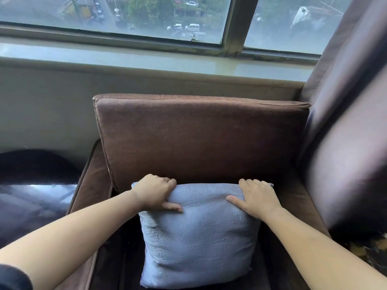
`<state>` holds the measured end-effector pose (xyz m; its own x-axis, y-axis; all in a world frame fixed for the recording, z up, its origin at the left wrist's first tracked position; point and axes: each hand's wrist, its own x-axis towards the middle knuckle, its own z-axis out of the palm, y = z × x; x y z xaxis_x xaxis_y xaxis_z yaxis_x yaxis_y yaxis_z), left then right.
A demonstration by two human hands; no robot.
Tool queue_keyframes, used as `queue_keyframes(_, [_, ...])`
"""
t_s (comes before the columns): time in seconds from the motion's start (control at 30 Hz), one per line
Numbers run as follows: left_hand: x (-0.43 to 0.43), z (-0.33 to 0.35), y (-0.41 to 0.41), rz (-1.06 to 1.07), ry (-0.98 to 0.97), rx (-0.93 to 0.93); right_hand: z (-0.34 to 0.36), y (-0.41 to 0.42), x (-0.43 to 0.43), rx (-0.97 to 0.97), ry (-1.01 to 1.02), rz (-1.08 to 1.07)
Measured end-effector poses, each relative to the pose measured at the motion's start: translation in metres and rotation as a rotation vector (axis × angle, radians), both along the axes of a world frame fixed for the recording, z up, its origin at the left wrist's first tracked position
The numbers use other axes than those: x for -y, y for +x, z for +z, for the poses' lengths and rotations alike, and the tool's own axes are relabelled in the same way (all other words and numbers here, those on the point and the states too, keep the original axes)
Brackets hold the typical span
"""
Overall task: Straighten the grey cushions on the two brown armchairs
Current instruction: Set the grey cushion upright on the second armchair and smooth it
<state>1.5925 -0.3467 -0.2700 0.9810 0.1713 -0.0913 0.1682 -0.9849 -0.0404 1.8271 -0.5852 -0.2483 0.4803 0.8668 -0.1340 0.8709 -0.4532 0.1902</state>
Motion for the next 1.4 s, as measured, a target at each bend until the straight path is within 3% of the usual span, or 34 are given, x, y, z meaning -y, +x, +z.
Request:
queue_keyframes(0.2, [-0.007,-0.005,-0.004,0.012,-0.031,0.06,0.001,0.006,0.0,-0.102,-0.032,0.001])
queue_keyframes(0.4, [-0.03,-0.004,-0.035,0.209,-0.135,0.144,0.006,0.013,-0.004,-0.181,-0.051,-0.016])
queue_keyframes(0.5, [-0.032,-0.001,-0.055,0.42,-0.415,0.218,0.016,0.004,-0.025,-0.288,-0.048,-0.039])
queue_keyframes(0.7, [0.015,-0.041,-0.079,0.97,-1.095,0.768,0.022,-0.064,-0.101,-0.579,-0.056,0.192])
queue_keyframes(0.83, [0.055,-0.058,-0.065,1.054,-1.313,0.974,0.018,-0.12,-0.157,-0.749,0.007,0.245])
queue_keyframes(0.93, [0.073,-0.059,-0.056,1.085,-1.321,1.045,0.013,-0.148,-0.18,-0.803,0.01,0.237])
queue_keyframes(1.03, [0.079,-0.061,-0.05,1.161,-1.261,1.069,0.001,-0.159,-0.181,-0.688,-0.028,0.239])
queue_keyframes(1.4, [0.11,-0.105,-0.064,1.291,-1.209,0.925,-0.006,-0.157,-0.175,-0.706,0.241,0.23])
